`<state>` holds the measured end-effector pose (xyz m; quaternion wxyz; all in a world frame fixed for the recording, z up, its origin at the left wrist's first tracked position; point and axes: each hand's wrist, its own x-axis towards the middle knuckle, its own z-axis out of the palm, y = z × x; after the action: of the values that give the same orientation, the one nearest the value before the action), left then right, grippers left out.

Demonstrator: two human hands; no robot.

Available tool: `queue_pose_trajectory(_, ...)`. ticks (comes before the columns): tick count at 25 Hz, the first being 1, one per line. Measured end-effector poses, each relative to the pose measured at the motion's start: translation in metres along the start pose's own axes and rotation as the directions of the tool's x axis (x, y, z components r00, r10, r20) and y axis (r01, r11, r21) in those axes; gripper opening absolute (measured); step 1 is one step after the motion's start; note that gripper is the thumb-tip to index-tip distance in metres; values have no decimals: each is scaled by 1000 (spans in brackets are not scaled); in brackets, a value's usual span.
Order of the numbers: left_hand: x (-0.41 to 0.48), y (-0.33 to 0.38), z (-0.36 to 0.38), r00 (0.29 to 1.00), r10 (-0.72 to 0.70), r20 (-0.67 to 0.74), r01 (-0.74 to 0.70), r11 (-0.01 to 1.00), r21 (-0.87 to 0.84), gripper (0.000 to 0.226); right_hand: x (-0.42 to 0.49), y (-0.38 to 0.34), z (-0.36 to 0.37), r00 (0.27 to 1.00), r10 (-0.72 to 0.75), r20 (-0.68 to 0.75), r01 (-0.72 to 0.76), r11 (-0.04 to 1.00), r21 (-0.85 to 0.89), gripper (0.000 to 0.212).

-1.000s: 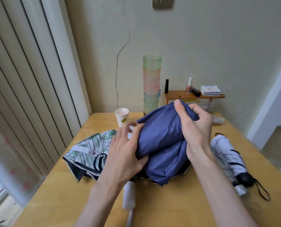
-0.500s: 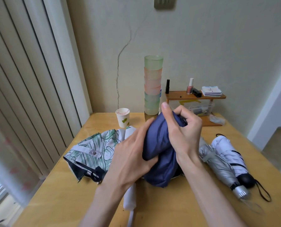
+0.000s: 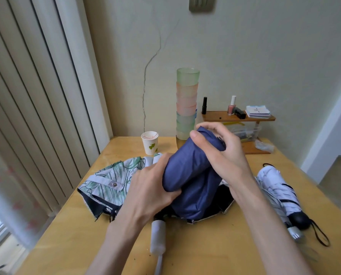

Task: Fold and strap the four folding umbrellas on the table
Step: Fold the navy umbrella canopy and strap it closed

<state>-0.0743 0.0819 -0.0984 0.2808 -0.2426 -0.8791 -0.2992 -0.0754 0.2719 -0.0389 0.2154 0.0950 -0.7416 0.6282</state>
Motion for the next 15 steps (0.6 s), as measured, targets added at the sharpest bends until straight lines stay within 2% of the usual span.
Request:
queue_pose_trajectory(3,2,6,-1,996,48,-77,-35,985,166,85,1,1,0,994,-11,-113,11,1000,-5,8)
queue_pose_trajectory(6,3,13,1,999,19,-35,-11,977,214,115,-2,6,5,978,-3,-209,16,998,63,22)
queue_pose_trajectory(7,1,13,1,1000,27,-15,-23,975,223,116,-3,6,6,977,-3,-213,19,997,73,25)
queue_pose_trajectory(9,-1,7,2,999,30,-16,-27,982,185,101,-2,4,6,987,-8,-158,22,996,82,26)
queue_pose_trajectory(10,0,5,1,999,6,-35,-2,994,109,90,-1,3,4,996,-14,-92,23,995,95,25)
queue_pose_trajectory(12,2,3,-5,991,-132,-31,124,973,-195,71,4,3,-5,995,-12,98,-1,991,132,34)
queue_pose_trajectory(13,3,3,-9,977,-213,-17,194,917,-348,64,6,6,-11,982,3,186,-27,992,125,44)
queue_pose_trajectory(15,5,-2,-17,936,-351,24,311,796,-520,49,8,17,-24,953,35,299,-50,998,43,55)
